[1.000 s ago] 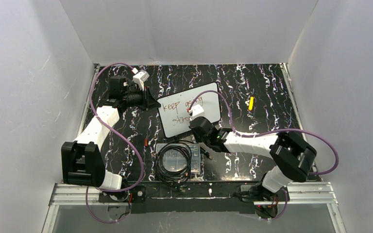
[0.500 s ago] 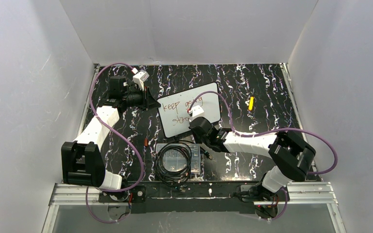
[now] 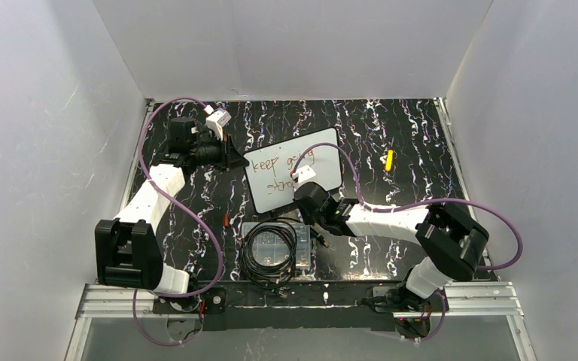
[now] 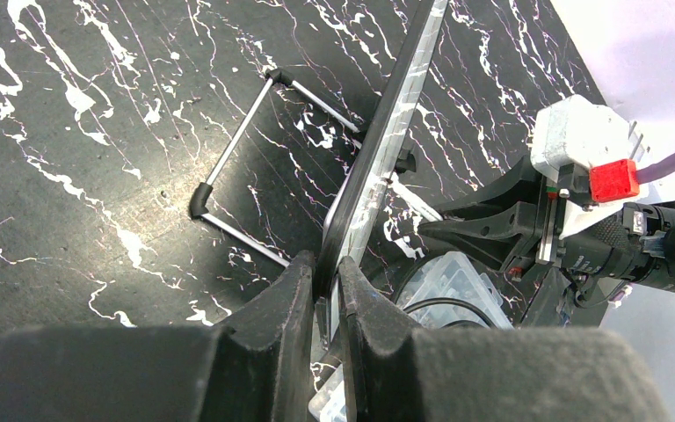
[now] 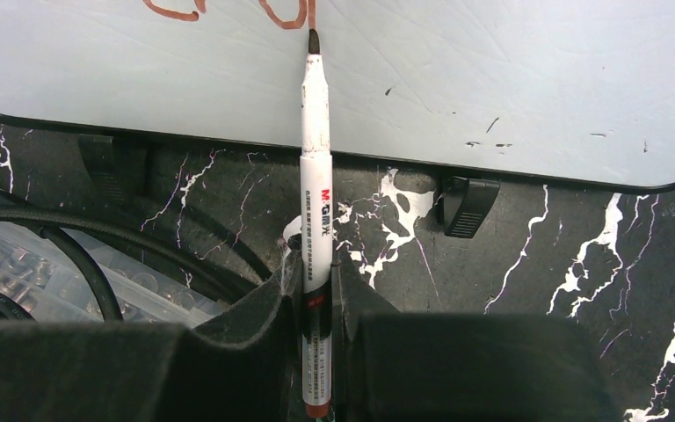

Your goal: Write a sentence on the whiteboard

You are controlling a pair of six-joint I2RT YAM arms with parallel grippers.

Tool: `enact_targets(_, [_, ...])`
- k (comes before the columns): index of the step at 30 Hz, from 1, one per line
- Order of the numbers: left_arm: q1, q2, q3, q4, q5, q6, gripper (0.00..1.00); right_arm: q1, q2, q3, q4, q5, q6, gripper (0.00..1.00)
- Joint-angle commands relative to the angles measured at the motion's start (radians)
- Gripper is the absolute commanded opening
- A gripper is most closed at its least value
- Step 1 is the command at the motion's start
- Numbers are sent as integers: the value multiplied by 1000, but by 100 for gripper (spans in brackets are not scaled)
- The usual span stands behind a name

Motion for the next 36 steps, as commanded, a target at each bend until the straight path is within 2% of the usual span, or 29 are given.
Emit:
enact_targets(1, [11, -30, 39, 14, 9, 1, 0, -5, -2, 19, 23, 12, 4, 1])
enact_targets(23, [13, -34, 39, 14, 9, 2, 0, -23, 25, 84, 2, 83, -5, 1])
enact_targets(36, [12, -34, 38, 15, 9, -1, 0, -28, 26, 48, -32, 34, 13, 1])
